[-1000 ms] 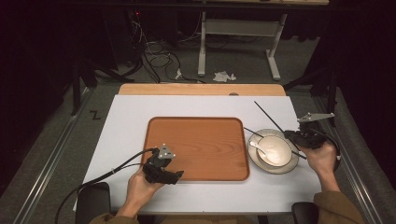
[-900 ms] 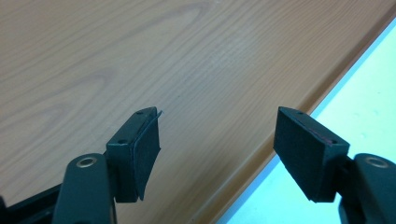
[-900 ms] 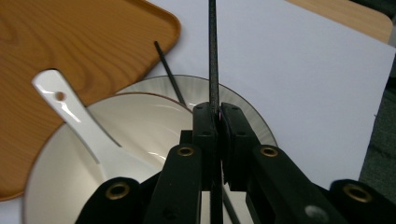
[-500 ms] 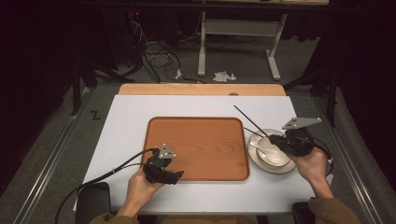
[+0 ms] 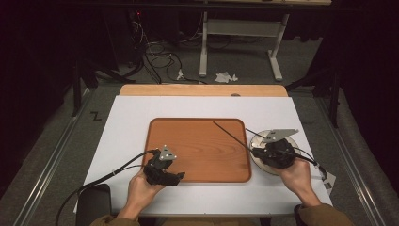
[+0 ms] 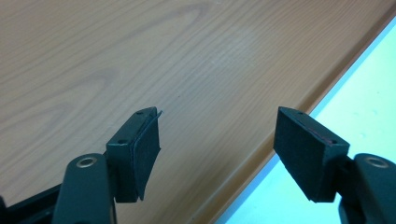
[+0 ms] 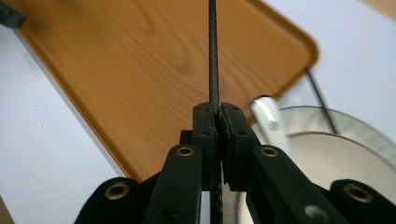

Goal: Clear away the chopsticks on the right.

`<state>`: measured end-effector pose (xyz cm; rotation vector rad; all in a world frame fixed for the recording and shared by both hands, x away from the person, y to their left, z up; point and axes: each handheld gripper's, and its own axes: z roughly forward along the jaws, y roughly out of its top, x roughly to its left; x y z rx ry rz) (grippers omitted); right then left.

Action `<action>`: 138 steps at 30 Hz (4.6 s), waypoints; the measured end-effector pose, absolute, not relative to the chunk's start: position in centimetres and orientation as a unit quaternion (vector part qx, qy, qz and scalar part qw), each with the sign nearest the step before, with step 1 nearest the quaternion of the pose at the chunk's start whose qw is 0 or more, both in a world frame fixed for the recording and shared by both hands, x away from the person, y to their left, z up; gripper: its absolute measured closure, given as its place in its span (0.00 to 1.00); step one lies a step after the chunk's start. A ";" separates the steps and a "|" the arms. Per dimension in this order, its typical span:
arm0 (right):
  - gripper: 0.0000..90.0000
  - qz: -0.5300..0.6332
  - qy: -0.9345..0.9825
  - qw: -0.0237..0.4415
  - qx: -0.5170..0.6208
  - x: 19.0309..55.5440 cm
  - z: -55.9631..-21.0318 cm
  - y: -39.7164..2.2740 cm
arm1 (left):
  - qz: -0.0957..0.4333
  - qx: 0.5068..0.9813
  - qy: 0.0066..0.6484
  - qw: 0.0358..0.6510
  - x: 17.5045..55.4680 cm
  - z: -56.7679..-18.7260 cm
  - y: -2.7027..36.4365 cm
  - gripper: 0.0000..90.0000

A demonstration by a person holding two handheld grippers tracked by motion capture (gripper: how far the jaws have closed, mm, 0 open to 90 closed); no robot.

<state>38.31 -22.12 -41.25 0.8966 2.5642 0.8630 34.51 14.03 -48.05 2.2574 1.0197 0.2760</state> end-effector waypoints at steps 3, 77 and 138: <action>0.96 0.266 0.903 0.139 0.307 38.9 -43.2 -20.3 | 0.103 0.859 0.388 0.316 34.5 -48.1 14.0 0.35; 0.81 0.259 0.904 0.156 0.303 38.9 -45.3 -18.7 | 0.099 0.862 0.386 0.313 34.5 -48.2 13.9 0.35; 0.85 0.276 0.813 0.178 0.481 42.6 -42.7 -36.0 | 0.096 0.863 0.389 0.308 34.7 -48.4 13.8 0.35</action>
